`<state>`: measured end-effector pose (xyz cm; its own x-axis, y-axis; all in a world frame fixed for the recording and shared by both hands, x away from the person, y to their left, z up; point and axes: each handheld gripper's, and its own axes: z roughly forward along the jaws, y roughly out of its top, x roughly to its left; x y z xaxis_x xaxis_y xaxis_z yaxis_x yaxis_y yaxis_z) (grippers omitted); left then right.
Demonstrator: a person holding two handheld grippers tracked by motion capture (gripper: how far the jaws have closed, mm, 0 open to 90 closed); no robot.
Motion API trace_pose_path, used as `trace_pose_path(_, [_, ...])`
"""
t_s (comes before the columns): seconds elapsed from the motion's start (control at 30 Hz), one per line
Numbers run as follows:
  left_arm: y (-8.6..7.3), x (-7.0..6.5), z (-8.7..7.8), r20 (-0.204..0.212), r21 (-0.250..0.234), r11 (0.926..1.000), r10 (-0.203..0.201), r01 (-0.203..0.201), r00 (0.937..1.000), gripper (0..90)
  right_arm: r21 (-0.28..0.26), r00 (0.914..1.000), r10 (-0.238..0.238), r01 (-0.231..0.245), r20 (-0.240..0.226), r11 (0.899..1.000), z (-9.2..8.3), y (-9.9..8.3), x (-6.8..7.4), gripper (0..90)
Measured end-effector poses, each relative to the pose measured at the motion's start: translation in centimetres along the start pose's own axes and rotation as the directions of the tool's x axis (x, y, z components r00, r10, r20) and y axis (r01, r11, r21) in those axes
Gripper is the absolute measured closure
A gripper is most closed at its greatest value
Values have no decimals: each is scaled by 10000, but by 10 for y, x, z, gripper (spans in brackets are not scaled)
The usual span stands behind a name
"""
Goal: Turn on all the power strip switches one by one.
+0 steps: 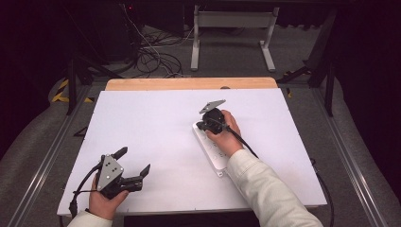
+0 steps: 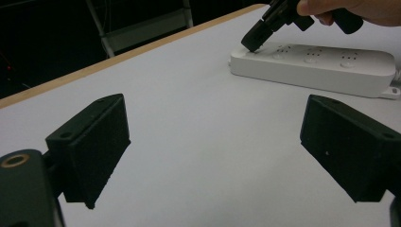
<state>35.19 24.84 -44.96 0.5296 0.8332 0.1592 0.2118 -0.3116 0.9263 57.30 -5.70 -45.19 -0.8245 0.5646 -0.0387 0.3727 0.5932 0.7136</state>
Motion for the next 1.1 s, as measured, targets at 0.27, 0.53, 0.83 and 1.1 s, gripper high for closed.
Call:
trace_pose_path(0.27, [0,-1,0,0,7,10000,13,-13,10000,94,27,10000,-7,7,40,10000,0,0,1,900])
trace_pose_path(0.53, [0,-1,0,0,-4,10000,6,-6,10000,94,107,9999,-42,41,98,9999,1,0,2,900])
trace_pose_path(0.83, [0,-2,1,-18,-35,10000,-25,25,10000,94,209,9999,-81,79,113,9998,2,0,2,900])
trace_pose_path(1.1, [0,-2,0,15,-9,10000,4,-4,10000,95,245,9998,-110,106,154,9996,4,2,5,900])
